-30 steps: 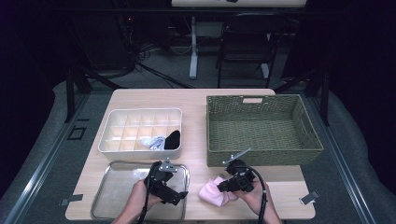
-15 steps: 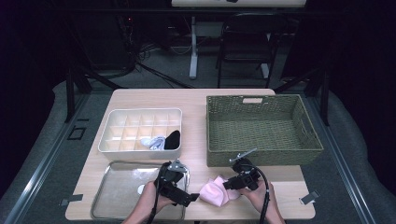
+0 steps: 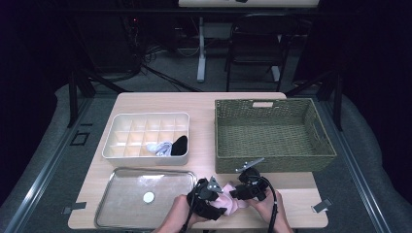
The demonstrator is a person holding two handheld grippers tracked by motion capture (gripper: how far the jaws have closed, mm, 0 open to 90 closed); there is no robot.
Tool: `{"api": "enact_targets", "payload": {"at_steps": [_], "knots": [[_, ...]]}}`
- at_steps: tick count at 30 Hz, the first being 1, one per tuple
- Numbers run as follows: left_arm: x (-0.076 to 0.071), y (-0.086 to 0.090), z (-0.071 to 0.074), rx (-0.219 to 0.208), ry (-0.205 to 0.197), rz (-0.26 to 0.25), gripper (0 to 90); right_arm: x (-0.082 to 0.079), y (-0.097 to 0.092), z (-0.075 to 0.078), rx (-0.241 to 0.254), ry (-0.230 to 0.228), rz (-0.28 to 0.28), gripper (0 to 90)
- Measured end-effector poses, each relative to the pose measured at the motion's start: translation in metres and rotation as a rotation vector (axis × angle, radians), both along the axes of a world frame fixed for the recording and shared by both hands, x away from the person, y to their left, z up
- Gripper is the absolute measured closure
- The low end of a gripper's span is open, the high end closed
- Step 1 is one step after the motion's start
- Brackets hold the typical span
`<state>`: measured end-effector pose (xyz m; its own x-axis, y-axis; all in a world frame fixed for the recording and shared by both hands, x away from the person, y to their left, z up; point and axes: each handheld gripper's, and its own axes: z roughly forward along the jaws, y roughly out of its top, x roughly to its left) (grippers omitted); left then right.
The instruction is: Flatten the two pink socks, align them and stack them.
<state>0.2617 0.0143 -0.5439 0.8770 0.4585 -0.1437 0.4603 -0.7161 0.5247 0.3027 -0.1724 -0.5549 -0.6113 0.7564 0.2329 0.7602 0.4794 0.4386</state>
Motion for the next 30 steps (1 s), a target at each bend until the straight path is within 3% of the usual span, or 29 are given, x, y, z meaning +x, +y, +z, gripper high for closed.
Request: {"api": "enact_targets", "payload": {"at_steps": [2,4,5,9,17,18,19,22,30], "knots": [[0.0,-0.001,-0.006,0.011,0.016,-0.019,56.5,-0.001,0.001,0.001,-0.027,0.002,0.007,71.5],[0.001,0.0,-0.008,0.02,0.023,-0.017,60.0,-0.002,0.002,0.0,-0.018,-0.011,-0.001,74.2],[0.002,0.001,-0.009,0.026,0.02,-0.019,61.1,-0.002,0.002,0.0,-0.045,-0.011,0.009,76.0],[0.002,0.002,-0.009,0.039,0.009,-0.029,62.0,-0.003,0.003,0.002,-0.061,0.013,0.007,79.3],[0.005,0.004,-0.009,0.053,0.003,-0.044,61.6,-0.009,0.0,0.001,-0.038,0.024,-0.022,80.9],[0.005,0.004,-0.009,0.053,0.005,-0.045,61.5,-0.009,0.0,0.002,-0.064,0.034,-0.014,81.0],[0.006,0.005,-0.009,0.052,0.004,-0.042,61.4,-0.01,0.0,0.001,-0.045,0.022,-0.025,81.0],[0.009,0.007,-0.009,0.054,0.002,-0.031,59.2,-0.012,0.001,0.004,-0.078,0.03,-0.019,81.2],[0.014,0.012,-0.007,0.072,0.013,0.014,48.2,-0.014,0.001,0.003,-0.075,0.03,-0.046,81.6]]}}
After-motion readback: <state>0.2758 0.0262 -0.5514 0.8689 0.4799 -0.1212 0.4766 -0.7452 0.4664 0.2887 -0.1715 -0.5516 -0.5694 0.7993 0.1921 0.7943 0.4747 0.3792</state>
